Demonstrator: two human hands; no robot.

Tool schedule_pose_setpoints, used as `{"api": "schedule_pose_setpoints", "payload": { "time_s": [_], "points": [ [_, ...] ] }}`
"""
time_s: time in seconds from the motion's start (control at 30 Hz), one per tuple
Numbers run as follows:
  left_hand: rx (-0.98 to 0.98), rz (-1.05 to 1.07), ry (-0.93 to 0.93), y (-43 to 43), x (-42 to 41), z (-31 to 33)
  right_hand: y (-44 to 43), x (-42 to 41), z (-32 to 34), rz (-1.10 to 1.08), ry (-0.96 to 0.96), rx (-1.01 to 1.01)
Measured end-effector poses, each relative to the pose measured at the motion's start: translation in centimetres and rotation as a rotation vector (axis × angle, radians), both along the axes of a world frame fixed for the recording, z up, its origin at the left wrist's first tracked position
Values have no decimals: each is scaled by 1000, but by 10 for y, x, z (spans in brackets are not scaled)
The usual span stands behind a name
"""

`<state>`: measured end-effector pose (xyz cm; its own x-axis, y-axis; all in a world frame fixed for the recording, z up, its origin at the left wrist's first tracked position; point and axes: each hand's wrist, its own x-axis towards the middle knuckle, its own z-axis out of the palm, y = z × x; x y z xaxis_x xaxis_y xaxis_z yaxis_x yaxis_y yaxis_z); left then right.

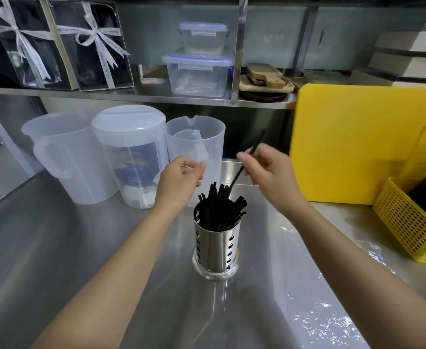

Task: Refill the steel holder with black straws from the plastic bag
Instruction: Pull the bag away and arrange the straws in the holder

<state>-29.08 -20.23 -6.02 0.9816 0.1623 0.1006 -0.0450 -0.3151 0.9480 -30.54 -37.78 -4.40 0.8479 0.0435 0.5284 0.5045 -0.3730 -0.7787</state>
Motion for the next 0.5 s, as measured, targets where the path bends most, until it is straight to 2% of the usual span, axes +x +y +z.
{"api": "schedule_pose_setpoints", "payload": {
  "time_s": [0.1,0.17,0.3,0.5],
  "points": [
    [154,-50,-40,-1,-5,-3,2,9,-23,30,267,-347],
    [265,-71,-65,-4,-10,-4,1,11,-39,3,339,-443],
    [400,-69,-147,-17,-20,0,-18,4,-39,-92,283,-281],
    [451,-225,-312,-69,-48,4,-76,-14,-44,-187,316,-228]
  ]
}}
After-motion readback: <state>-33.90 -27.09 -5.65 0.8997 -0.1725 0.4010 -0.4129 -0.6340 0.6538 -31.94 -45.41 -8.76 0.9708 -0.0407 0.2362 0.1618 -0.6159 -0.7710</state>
